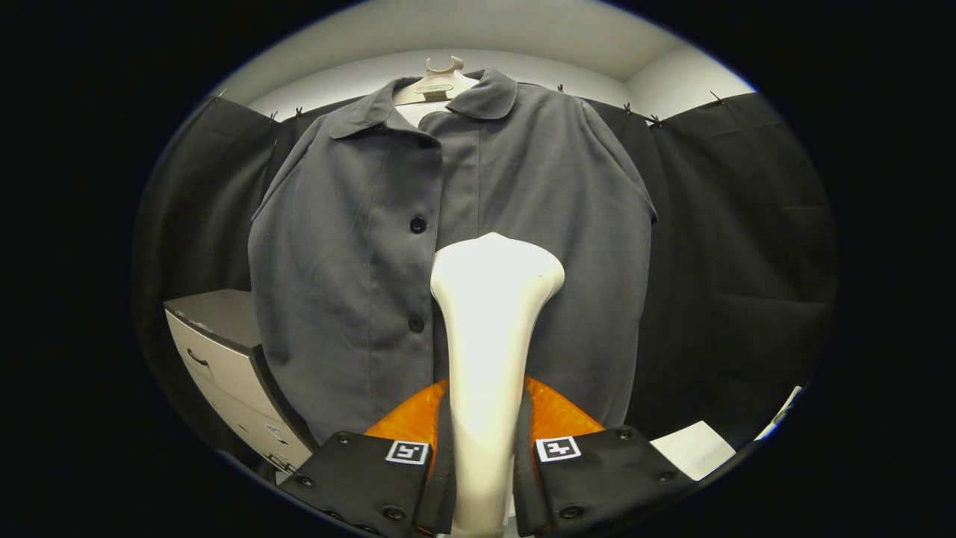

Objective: Iron the clothes twice with a garment steamer, once on the left side and once on the right side.

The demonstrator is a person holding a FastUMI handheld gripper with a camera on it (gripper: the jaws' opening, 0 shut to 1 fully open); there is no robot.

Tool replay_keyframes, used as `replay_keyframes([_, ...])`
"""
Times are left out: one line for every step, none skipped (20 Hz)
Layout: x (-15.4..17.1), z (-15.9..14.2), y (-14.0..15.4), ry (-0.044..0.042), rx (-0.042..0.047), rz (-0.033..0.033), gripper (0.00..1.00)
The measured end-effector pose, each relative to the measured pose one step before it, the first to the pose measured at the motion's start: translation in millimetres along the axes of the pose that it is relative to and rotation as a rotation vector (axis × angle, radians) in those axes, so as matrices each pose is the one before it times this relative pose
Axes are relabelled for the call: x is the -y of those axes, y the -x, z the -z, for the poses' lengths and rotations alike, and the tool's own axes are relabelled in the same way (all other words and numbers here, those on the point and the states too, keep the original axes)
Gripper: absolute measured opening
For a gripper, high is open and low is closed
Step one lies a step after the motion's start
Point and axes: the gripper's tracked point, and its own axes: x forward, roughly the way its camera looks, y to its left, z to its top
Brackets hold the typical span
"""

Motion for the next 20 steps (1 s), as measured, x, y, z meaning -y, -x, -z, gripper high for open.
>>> replay_keyframes([-0.05, 4.96, 0.71, 0.00224, -0.00492, 0.00367, 0.38])
replay_keyframes([0.18, 5.55, 1.34, 0.00145, -0.00538, 0.00306, 0.38])
replay_keyframes([0.2, 7.1, 1.62, -0.00091, -0.00608, 0.00115, 0.38])
replay_keyframes([-0.13, 6.8, 1.44, -0.00181, -0.00675, 0.00235, 0.38])
replay_keyframes([-0.17, 8.2, 1.37, 0.00095, -0.0079, 0.00223, 0.38])
replay_keyframes([2.48, 9.27, 1.48, -0.0025, -0.00964, 0.00824, 0.38])
replay_keyframes([1.95, 10.1, 1.42, -0.00461, -0.01342, 0.0029, 0.38])
replay_keyframes([0.52, 10.6, 1.69, -0.00234, -0.01331, 0.0016, 0.38])
replay_keyframes([-0.16, 11.26, 0.77, 0.00356, -0.01679, 0.003, 0.38])
replay_keyframes([0.99, 13.48, 0.8, 0.00485, -0.01735, 0.00291, 0.38])
replay_keyframes([0.74, 11.18, 0.71, 0.00347, -0.01325, 0.00132, 0.38])
replay_keyframes([0.69, 10.72, 0.42, 0.00004, -0.00712, 0.00147, 0.38])
replay_keyframes([0.34, 5.94, 1.18, -0.01216, 0.00432, 0.00206, 0.38])
replay_keyframes([0.59, 2.09, 1.18, -0.02027, 0.01274, 0.00044, 0.39])
replay_keyframes([1.74, 3.27, 1.63, -0.01546, 0.00645, 0.00292, 0.38])
replay_keyframes([1.94, 4.92, 0.87, -0.0042, -0.0007, 0.00496, 0.38])
replay_keyframes([1.81, 2.08, 2.36, 0.00328, -0.00602, 0.00574, 0.38])
replay_keyframes([0.66, 2.14, 0.71, 0.00397, -0.00601, 0.00345, 0.38])
replay_keyframes([2.18, -1.18, 2.26, 0.00227, -0.00066, 0.00165, 0.39])
replay_keyframes([-0.42, -1.61, -0.37, -0.00096, 0.00356, 0.00247, 0.39])
